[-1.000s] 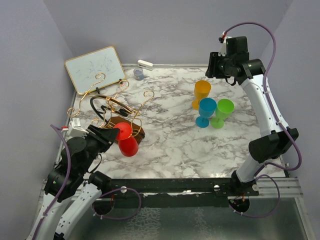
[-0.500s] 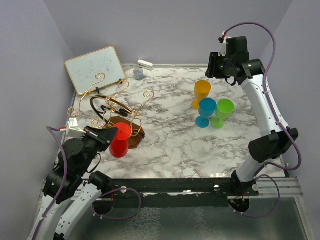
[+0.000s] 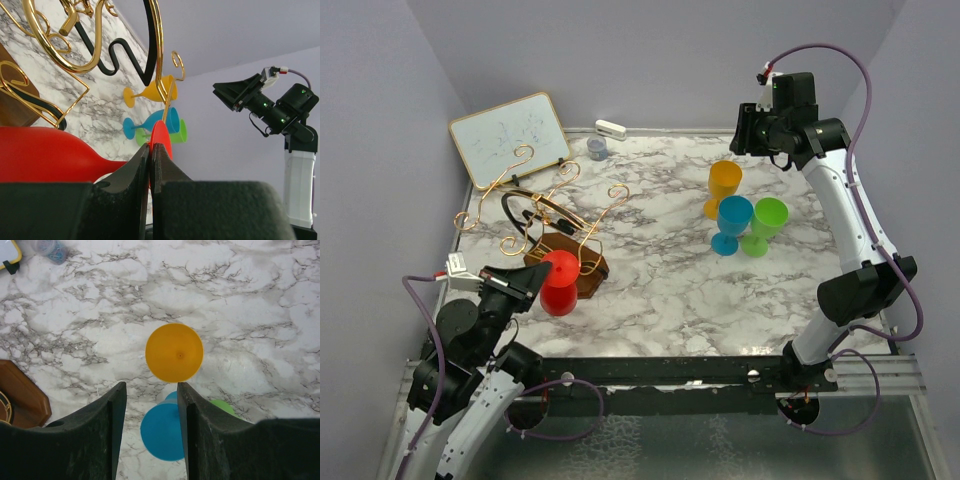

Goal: Take the wine glass off the wine glass rack

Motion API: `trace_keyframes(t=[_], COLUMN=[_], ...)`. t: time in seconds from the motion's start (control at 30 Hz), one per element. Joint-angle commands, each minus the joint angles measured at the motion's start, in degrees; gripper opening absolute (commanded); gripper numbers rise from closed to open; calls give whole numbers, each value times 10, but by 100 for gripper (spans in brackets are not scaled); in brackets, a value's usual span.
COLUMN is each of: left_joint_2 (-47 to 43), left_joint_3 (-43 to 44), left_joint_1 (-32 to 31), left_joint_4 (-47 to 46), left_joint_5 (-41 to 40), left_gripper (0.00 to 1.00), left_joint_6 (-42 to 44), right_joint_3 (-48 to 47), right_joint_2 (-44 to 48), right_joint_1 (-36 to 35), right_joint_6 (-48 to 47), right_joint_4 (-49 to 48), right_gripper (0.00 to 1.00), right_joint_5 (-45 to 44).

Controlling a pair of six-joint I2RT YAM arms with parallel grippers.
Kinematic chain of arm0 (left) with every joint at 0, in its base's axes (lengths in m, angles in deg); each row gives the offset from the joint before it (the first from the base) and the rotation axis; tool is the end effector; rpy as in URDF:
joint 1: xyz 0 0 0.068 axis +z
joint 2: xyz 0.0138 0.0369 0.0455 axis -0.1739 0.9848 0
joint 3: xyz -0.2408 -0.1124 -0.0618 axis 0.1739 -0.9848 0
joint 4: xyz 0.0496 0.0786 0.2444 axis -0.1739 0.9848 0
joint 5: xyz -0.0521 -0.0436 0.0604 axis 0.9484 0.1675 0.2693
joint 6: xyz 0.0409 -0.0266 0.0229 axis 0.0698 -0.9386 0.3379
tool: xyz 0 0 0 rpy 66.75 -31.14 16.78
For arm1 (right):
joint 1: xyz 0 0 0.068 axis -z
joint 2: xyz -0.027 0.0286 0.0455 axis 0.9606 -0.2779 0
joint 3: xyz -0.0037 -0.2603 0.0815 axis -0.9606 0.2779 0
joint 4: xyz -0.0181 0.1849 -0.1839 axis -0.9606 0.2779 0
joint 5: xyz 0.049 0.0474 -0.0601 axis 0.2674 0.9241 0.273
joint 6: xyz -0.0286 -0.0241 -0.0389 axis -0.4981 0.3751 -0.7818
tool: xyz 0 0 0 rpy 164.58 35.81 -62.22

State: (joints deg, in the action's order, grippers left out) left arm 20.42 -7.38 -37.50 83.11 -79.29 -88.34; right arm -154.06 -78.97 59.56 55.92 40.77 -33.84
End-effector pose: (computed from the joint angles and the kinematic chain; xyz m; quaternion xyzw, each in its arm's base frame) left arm 0.0345 -0.0111 0.3221 -0.3302 0.6606 -0.4698 0.4836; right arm 0.3468 0.0896 0.4248 -0.0239 0.9053 0.1108 0.4094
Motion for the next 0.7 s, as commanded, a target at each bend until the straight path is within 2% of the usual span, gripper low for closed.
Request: trace_keyframes(t=[0.0, 0.47, 0.67], left_joint_2=[-16, -43, -41], left_joint_3=[-7, -6, -3], left_joint_1=[1, 1, 1], left_joint_4=[2, 9, -3], left_joint_5=[18, -21, -15], left_gripper=[0, 0, 0], left_joint_6=[-16, -27, -29], right_joint_3=[1, 1, 0], right_joint_2=[15, 13, 9], right_joint_1=[-3, -4, -4], right_joint_6=[-5, -5, -5], right_joint_4=[-19, -20, -19], right_gripper=[45, 45, 44], right_joint_5=[13, 2, 7])
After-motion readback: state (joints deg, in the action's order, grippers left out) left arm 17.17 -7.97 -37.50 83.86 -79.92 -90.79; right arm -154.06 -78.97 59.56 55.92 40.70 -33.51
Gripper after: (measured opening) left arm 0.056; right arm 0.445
